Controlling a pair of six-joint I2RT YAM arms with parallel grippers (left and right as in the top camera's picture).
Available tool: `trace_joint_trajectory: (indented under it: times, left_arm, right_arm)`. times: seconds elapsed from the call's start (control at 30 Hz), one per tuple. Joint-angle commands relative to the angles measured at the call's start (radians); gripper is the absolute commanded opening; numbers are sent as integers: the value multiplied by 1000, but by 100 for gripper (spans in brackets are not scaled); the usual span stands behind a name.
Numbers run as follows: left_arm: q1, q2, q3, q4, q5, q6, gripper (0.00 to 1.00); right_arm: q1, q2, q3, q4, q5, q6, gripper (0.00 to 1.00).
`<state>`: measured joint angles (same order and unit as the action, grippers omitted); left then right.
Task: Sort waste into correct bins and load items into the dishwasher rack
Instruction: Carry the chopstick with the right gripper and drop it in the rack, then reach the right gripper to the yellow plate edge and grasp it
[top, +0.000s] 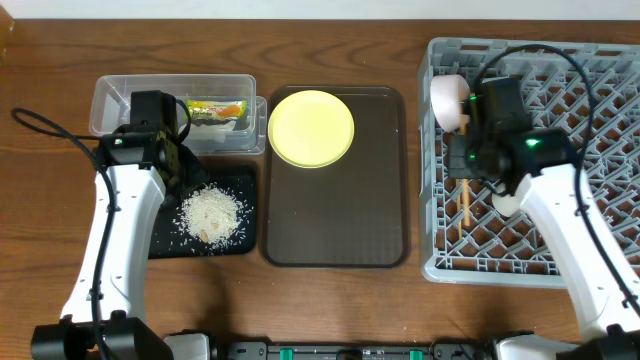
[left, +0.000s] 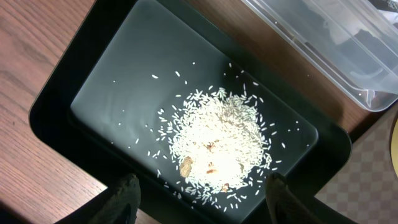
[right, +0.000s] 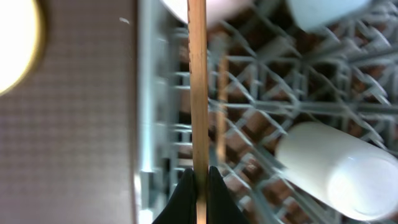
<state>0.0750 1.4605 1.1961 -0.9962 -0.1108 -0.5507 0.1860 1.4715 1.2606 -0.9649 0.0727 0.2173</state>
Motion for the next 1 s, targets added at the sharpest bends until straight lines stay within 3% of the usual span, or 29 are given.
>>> trace_joint_trajectory:
  times: [0.0, 0.27, 0.53, 0.67, 0.97]
  left_arm:
    - [3, -3, 1, -5, -5, -8, 67]
    - [3, -3, 1, -5, -5, -8, 67]
    - [3, -3, 1, -5, -5, -8, 67]
    - [3, -3, 1, -5, -5, -8, 67]
    - [3, -3, 1, -5, -5, -8, 67]
  right_arm:
    - [-58, 33, -2, -13, 1, -86, 1]
    - [-87, 143, -2, -21, -11, -100, 2]
    - [-87, 171, -1, -2, -11, -99, 21]
    - [-87, 144, 7, 34, -22, -99, 24]
    - [-23, 81, 18, 376, -381, -99, 36]
